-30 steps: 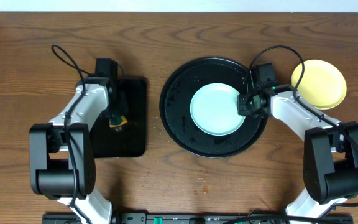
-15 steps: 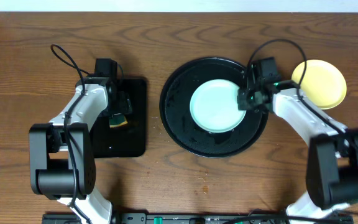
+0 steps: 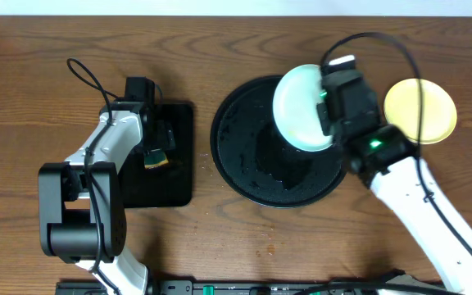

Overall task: Clean dirty plates on tray and stack at the side
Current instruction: 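Lift the green plate off the round tray with the right gripper, then place the green plate onto the yellow plate stack at right and release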

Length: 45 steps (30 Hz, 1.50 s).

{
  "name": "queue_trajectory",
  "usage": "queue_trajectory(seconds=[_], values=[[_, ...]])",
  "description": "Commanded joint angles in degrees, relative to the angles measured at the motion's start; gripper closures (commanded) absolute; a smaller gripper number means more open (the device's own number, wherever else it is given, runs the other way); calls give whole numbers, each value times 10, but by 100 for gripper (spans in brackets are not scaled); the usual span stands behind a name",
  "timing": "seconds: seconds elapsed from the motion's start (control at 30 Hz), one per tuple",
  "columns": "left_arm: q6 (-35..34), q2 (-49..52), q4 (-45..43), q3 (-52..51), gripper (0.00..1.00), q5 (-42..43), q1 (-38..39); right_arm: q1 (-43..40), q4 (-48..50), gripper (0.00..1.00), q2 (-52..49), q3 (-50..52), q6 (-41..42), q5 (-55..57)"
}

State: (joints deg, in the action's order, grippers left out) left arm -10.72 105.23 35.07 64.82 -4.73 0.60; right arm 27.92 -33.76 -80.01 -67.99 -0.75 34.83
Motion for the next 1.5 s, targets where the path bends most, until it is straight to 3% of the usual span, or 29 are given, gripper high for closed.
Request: queue_trajectory(seconds=[0.0, 0.13, 0.3, 0.73, 0.9, 1.03, 1.1, 1.37, 1.47], values=[[-3, 0, 0, -1, 10, -9, 0, 57, 2, 99, -9, -6, -24, 254], [-3, 0, 0, -1, 10, -9, 0, 138, 20, 99, -32, -6, -23, 430], [-3, 0, 0, -1, 9, -9, 0, 215, 21, 99, -70, -6, -23, 539], [-3, 0, 0, -1, 9, -9, 0, 245, 26, 99, -142, -6, -17, 524], [-3, 0, 0, -1, 9, -9, 0, 212, 26, 99, -142, -5, -13, 378], [-3, 0, 0, -1, 9, -9, 0, 147, 29, 99, -142, -5, 72, 311], [-3, 0, 0, -1, 9, -9, 0, 100, 35, 99, -141, -5, 84, 219], [-3, 0, 0, -1, 9, -9, 0, -198, 98, 99, -141, -8, 85, -303], [-3, 0, 0, -1, 9, -9, 0, -318, 137, 99, -141, -8, 109, -421]])
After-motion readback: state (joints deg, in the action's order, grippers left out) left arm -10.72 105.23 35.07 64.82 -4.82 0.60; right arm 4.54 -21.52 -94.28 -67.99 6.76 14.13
